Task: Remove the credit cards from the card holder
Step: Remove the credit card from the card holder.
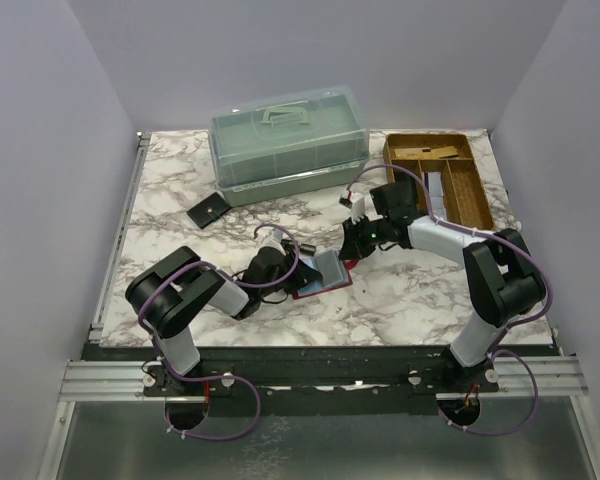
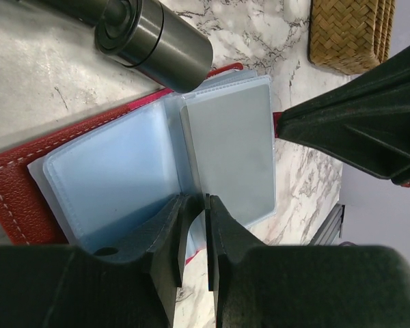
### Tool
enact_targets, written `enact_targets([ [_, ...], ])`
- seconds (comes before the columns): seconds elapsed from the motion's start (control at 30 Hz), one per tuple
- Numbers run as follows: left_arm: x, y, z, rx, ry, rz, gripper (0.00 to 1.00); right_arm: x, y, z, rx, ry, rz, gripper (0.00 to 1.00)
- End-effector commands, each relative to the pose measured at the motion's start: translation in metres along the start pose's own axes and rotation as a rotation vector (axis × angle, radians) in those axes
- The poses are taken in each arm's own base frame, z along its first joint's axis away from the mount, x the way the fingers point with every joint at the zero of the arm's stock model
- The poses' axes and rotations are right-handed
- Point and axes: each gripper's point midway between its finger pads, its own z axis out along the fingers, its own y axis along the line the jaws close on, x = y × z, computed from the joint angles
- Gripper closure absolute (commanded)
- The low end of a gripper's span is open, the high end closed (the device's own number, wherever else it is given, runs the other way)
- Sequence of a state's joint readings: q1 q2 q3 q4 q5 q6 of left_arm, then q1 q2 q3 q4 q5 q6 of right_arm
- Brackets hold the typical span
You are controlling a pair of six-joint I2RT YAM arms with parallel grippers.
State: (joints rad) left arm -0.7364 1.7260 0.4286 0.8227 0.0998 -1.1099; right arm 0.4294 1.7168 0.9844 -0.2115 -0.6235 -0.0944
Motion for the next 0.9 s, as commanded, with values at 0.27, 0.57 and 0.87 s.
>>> enact_targets([
  [0.27,0.039,0.073,-0.016,-0.253,0.102,0.021,0.75,-0.001,-0.003,0.008,0.032,0.031,-0.007,0.89],
  [0.57,0.038,0.069,-0.016,-0.244,0.1,0.014,0.71,0.002,0.017,0.012,-0.061,0.045,-0.023,0.89],
  [0.87,0.037,0.055,-0.018,-0.197,0.104,-0.005,0.6,0.002,0.035,0.015,-0.146,0.05,-0.024,0.84],
])
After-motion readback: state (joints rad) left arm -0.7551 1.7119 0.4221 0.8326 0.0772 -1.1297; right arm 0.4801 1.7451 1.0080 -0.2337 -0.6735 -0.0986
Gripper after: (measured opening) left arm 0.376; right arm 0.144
